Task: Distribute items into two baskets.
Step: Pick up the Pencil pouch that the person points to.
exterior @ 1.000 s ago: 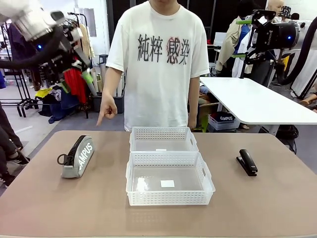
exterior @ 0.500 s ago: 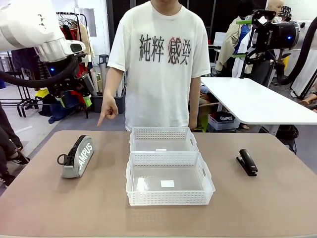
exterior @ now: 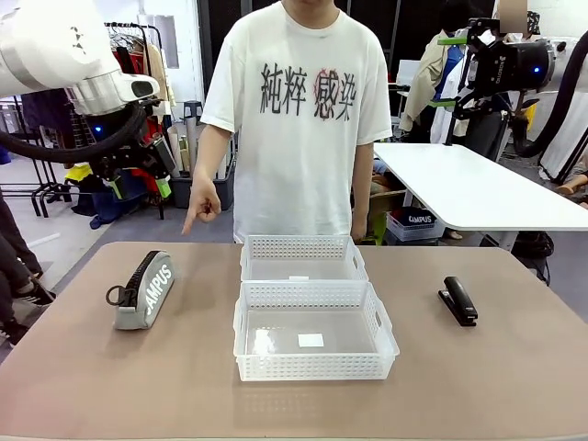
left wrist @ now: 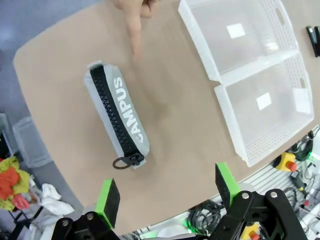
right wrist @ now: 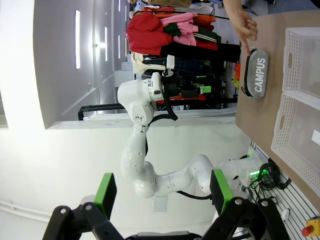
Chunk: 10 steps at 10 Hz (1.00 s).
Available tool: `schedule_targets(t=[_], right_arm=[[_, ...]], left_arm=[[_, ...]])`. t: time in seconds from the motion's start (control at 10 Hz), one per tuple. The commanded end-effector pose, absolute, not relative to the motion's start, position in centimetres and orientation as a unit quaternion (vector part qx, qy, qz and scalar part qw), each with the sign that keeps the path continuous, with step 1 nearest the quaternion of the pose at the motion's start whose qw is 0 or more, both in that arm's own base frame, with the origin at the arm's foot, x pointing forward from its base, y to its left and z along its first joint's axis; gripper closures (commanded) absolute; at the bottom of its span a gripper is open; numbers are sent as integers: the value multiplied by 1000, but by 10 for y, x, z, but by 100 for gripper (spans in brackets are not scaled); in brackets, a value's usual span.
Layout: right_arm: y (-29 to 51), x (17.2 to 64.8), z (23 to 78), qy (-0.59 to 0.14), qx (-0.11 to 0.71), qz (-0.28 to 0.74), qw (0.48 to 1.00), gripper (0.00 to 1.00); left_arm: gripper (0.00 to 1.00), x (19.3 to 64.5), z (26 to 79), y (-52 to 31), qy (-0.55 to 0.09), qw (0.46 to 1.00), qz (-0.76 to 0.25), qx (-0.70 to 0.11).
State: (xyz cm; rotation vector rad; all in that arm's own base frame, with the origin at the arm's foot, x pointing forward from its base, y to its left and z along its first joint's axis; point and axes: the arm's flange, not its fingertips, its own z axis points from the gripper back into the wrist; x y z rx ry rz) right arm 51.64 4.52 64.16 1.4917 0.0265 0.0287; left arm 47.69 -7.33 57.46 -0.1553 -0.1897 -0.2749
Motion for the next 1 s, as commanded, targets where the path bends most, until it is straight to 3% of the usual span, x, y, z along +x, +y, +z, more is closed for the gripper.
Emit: schedule_targets(t=[0.0, 0.3, 0.9], right_arm=[[45, 515, 643, 11, 679, 14, 734, 0], [45, 515, 643, 11, 679, 14, 734, 0], [45, 515, 643, 11, 679, 14, 734, 0]], left_arm=[[0, 486, 559, -80, -85, 992, -80, -38], [0, 515, 499, -83, -52, 997, -22, 46], [0, 536, 438, -69, -42, 999, 22, -10]])
